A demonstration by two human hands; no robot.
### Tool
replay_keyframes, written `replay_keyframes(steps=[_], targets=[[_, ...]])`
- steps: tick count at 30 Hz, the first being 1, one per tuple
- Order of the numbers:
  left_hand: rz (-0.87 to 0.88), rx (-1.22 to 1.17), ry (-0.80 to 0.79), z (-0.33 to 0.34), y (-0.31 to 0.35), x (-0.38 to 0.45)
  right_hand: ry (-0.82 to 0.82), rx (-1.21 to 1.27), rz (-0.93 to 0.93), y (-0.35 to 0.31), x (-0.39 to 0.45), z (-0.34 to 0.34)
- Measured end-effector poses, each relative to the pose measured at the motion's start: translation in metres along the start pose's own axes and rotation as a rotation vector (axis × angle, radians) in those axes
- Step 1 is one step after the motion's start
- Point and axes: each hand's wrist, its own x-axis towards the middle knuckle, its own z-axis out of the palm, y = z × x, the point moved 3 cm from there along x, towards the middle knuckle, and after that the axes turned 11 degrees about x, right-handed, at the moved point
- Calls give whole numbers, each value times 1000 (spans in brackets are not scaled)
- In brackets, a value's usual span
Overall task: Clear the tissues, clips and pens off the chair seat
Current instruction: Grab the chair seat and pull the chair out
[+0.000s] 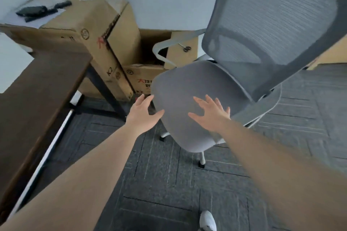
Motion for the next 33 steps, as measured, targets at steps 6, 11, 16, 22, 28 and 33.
replay_keyframes(steps=[6, 11, 16, 22, 28, 33], targets=[[158, 202, -149, 66, 98, -1, 80, 17, 141, 106, -6, -36], [324, 332, -200, 108, 163, 0, 247, 107, 227, 170, -8, -61], [458, 434, -232, 145, 211, 6, 324, 185, 354, 225, -1, -80], [573, 500, -336, 181, 228, 9, 273, 270, 352, 245, 25, -79], [617, 561, -267, 195, 222, 13, 271, 342, 305, 250, 47, -73], [587, 559, -265, 195, 212, 9, 264, 330, 301, 250, 42, -64]])
